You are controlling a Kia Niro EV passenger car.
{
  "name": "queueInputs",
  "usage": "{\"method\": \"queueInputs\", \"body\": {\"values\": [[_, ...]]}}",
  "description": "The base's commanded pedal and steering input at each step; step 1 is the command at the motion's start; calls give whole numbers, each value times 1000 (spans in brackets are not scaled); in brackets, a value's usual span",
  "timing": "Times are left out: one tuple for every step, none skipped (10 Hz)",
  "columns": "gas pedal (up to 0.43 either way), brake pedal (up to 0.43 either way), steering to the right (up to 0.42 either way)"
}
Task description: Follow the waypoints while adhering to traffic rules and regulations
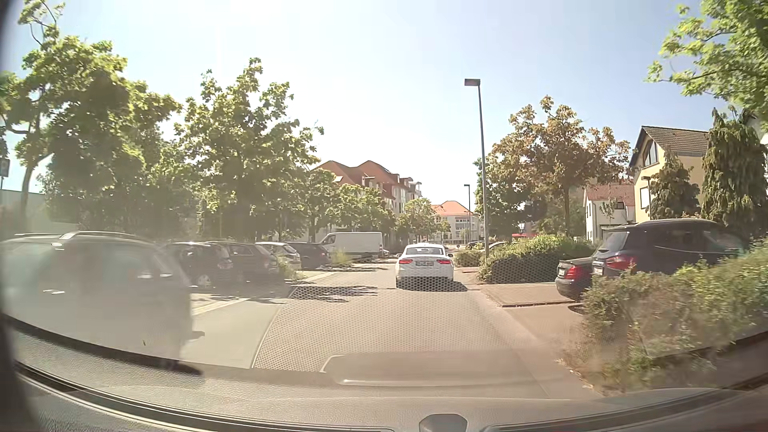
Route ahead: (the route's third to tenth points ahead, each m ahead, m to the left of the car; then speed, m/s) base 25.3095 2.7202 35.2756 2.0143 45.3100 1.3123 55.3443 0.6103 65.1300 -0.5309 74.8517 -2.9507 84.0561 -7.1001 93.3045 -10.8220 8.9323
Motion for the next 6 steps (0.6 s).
{"method": "queueInputs", "body": {"values": [[79, 30, 24], [79, 30, 19], [79, 30, 18], [79, 30, 17], [79, 30, 17], [79, 30, 16]]}}
